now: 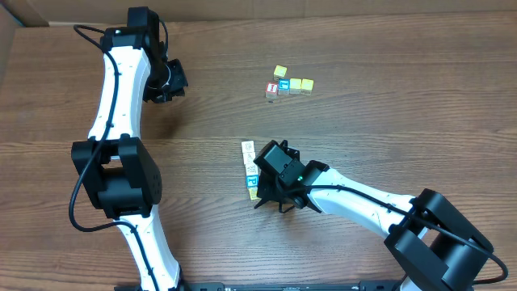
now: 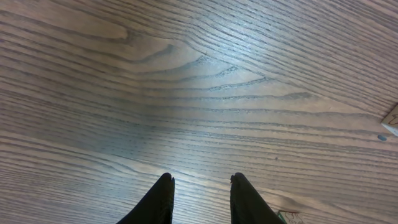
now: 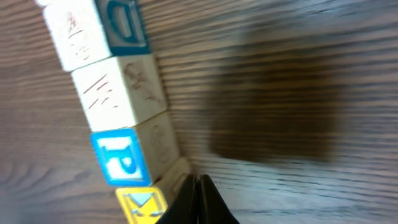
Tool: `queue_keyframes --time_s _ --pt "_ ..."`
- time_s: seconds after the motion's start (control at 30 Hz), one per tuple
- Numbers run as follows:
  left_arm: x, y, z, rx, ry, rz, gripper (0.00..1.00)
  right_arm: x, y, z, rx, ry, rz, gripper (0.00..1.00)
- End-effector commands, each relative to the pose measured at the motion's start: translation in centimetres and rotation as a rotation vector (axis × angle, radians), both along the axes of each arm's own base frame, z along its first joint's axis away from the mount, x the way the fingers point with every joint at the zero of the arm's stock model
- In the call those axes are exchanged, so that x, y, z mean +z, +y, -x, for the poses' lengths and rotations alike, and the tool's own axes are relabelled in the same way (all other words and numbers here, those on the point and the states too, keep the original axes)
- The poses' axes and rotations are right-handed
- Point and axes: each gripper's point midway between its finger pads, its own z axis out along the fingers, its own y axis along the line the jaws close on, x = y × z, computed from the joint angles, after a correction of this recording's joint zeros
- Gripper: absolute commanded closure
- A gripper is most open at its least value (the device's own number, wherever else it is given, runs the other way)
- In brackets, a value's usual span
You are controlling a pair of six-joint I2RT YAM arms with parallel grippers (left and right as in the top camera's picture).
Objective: Flip 5 blocks
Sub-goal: 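Lift the left gripper away and hold the right gripper at the row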
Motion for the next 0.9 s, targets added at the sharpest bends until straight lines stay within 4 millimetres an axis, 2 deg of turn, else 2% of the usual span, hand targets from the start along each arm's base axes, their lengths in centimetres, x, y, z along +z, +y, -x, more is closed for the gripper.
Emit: queue_keyframes --time_s 0.0,0.87 --pt "-0.02 0.34 -0.24 0.010 -0.002 -0.009 0.77 -0.30 0.37 0.79 0.050 0.018 -0.012 0.96" --pt "-0.09 0.31 0.17 0.010 0.015 -0.007 0.81 -0.22 0.62 0.94 0.056 0.026 -0.025 0.96"
